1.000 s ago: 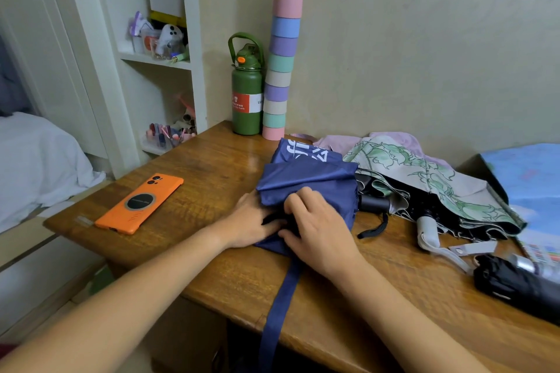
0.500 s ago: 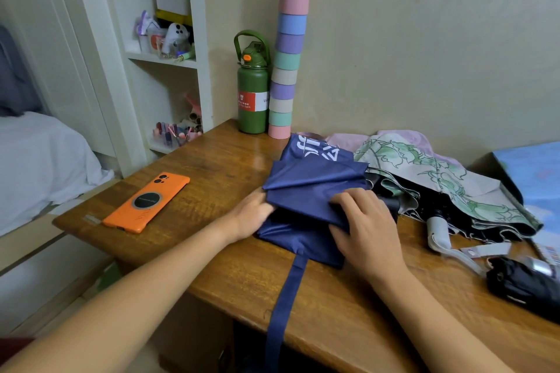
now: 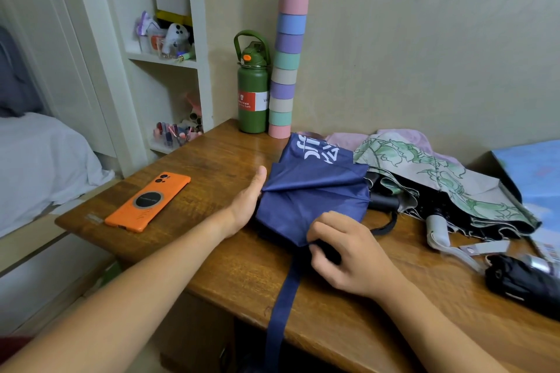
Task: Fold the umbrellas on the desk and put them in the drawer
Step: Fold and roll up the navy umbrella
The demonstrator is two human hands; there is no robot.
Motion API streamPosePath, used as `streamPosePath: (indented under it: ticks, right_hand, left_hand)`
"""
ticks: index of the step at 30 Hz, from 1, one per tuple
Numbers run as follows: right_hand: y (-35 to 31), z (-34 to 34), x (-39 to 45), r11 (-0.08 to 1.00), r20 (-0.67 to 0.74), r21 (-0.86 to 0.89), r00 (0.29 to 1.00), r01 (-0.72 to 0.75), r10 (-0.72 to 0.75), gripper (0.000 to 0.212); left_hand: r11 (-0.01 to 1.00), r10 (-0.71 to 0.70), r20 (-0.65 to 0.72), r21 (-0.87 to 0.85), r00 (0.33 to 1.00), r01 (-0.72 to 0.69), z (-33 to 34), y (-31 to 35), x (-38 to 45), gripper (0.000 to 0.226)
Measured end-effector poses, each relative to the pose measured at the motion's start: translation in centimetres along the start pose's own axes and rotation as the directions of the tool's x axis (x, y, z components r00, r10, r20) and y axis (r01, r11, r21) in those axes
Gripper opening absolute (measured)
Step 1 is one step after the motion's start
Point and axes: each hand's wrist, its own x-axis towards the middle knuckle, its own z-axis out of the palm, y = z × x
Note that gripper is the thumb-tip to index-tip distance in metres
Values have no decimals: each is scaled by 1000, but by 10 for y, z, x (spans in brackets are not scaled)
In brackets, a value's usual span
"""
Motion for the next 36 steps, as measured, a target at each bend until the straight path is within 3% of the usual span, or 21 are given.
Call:
streamPosePath:
  ticks: [4,7,8,11,13,17,21,25,27,29,31,32,34,36]
  right_hand:
    - [1,3,-2,999,1,-28,999,-39,39,2]
    - [7,4,2,984,-221,-128,970,-128,98,7]
    - [10,4,3,971,-328,-126,932,-204,153,7]
    - [27,2,3,864,-528,25,727,-503,439,3]
    - [44,2,0,762,-497,66,641,-644,585,7]
    - [74,-5,8,699,-452,74,601,-711,659,12]
    - [97,-10,28,662,-433,77,573,-746,696,13]
    - [101,-10,40,585,-413,51,517,-809,750,13]
    - [89,-8,45,627,-465,12,551,-779,693,20]
    - [68,-5,47,811,-505,-50,715,-583,483,15]
    - [50,-1,43,951,-313,-111,918,-290,244,11]
    - [42,1,39,971,-165,-124,970,-203,181,18]
    - [38,3,32,969,104,-135,970,-206,221,39]
    - [42,2,27,947,308,-137,896,-289,318,56]
  left_hand:
    - [998,67,-62,-16,996,-69,1,-2,1,65]
    - [994,70,-60,-80,996,-75,-1,-6,2,71]
    - [993,76,-82,-86,994,-83,-2,-8,3,72]
    - [982,189,-89,13,978,-188,4,-3,-3,35]
    - [959,280,-61,67,958,-276,6,-4,-2,27]
    - [909,392,-56,182,918,-376,3,-7,-3,21]
    - [724,541,19,499,841,-477,0,-12,0,41]
    - [597,576,92,632,813,-495,-1,-17,5,48]
    - [581,584,102,640,805,-503,1,-20,8,45]
    - [574,574,101,657,812,-488,3,-22,11,44]
    - [566,550,109,680,828,-466,5,-23,13,44]
    - [567,539,108,686,835,-455,6,-23,14,44]
    - [584,516,100,685,851,-435,7,-22,14,47]
    - [600,498,95,680,862,-422,7,-22,13,55]
